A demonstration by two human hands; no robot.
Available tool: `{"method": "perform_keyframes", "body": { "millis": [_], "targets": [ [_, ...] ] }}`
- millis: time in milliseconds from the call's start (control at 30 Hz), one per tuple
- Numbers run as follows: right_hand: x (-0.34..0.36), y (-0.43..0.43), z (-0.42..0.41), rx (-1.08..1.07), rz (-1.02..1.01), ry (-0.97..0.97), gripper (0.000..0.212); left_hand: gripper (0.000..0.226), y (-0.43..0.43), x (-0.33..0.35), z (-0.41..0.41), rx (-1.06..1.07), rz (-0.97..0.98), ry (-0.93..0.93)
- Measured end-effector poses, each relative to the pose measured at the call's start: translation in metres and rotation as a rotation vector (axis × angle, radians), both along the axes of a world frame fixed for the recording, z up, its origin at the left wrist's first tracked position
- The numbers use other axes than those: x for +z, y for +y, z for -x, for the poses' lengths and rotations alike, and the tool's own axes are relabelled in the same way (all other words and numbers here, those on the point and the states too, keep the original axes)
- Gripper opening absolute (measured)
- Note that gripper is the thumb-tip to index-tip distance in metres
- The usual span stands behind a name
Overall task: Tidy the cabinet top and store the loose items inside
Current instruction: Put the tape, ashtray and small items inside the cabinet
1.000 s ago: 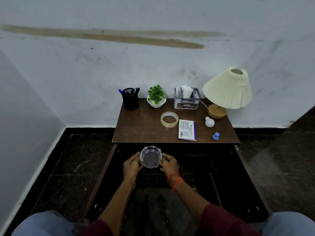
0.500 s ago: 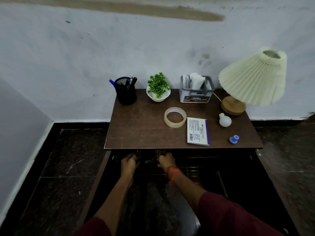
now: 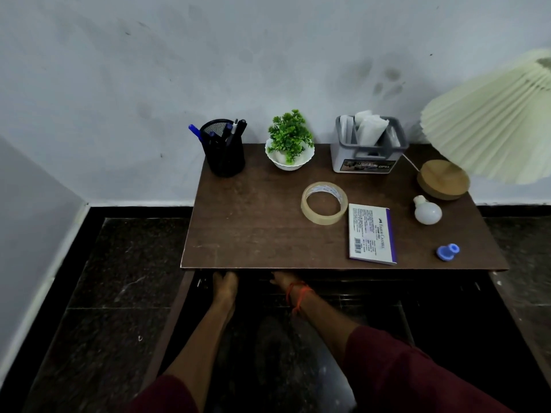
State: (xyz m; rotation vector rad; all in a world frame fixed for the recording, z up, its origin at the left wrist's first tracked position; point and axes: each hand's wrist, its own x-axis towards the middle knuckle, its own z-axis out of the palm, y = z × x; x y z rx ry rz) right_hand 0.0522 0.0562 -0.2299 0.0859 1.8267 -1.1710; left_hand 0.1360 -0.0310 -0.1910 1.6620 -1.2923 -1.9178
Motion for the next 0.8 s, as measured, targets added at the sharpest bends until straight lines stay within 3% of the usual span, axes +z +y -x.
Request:
{"method": "perform_keyframes", "body": {
  "millis": [367,467,667,800],
  "targets": [
    [0.019,0.006,-0.006,-0.071,0.021,-0.060,0.039,0.044,0.009,0.010,0.003,0.013,0.076,-0.003],
    [0.028,0.011,-0.012,-0.172,0.014,-0.022,0.025,0.033,0.021,0.017,-0.004,-0.029,0.064,0.012],
    [0.062,0.043,-0.031,-0.334,0.149,0.005,0.025,0.019,0.061,0.035,-0.019,-0.166,0.042,0.094],
    [0.085,0.077,-0.042,-0.348,0.189,0.035,0.040,0.041,0.094,0.058,-0.027,-0.307,0.084,0.134]
  ]
}}
